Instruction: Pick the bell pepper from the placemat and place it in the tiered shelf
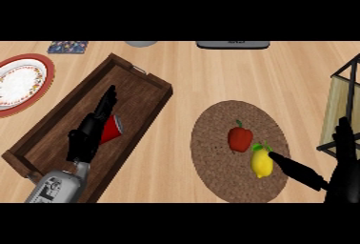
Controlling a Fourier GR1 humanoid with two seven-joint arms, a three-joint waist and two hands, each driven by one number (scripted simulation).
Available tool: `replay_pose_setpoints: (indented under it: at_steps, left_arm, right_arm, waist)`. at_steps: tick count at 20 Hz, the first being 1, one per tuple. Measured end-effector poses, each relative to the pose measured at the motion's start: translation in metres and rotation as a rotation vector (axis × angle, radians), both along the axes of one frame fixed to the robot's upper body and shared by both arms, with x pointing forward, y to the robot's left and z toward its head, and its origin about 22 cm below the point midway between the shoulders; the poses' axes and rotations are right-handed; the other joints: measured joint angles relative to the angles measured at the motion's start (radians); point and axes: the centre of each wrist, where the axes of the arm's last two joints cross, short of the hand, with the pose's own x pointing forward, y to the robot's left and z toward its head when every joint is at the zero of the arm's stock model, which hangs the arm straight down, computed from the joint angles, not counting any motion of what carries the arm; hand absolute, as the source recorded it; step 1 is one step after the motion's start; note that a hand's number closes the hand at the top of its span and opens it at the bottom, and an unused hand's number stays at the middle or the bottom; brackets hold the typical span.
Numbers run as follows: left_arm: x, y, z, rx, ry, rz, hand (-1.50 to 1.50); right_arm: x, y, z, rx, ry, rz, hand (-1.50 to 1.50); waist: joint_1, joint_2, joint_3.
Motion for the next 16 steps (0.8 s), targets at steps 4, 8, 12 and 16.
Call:
replay_pose_setpoints:
  at_steps: [4,8,12,16]
  left_arm:
    - [0.003,0.002,0.002,0.0,0.004,-0.009,0.0]
    - [0.008,-0.002,0.004,-0.001,0.004,-0.019,0.0]
    - [0.007,-0.004,0.004,0.0,0.011,-0.018,0.0]
    - [0.009,-0.009,0.001,-0.003,0.011,-0.017,0.0]
  right_arm:
    - [0.007,0.002,0.022,-0.054,0.17,0.068,-1.5]
    - [0.014,0.008,0.045,-0.139,0.361,0.13,-1.5]
    - [0.017,0.022,0.071,-0.23,0.467,0.171,-1.5]
    - [0.024,0.046,0.081,-0.274,0.496,0.21,-1.5]
  waist:
    - [0.009,0.001,-0.002]
    - [0.013,0.002,-0.003]
    - [0.014,-0.001,-0.001]
    - [0.015,-0.001,0.0]
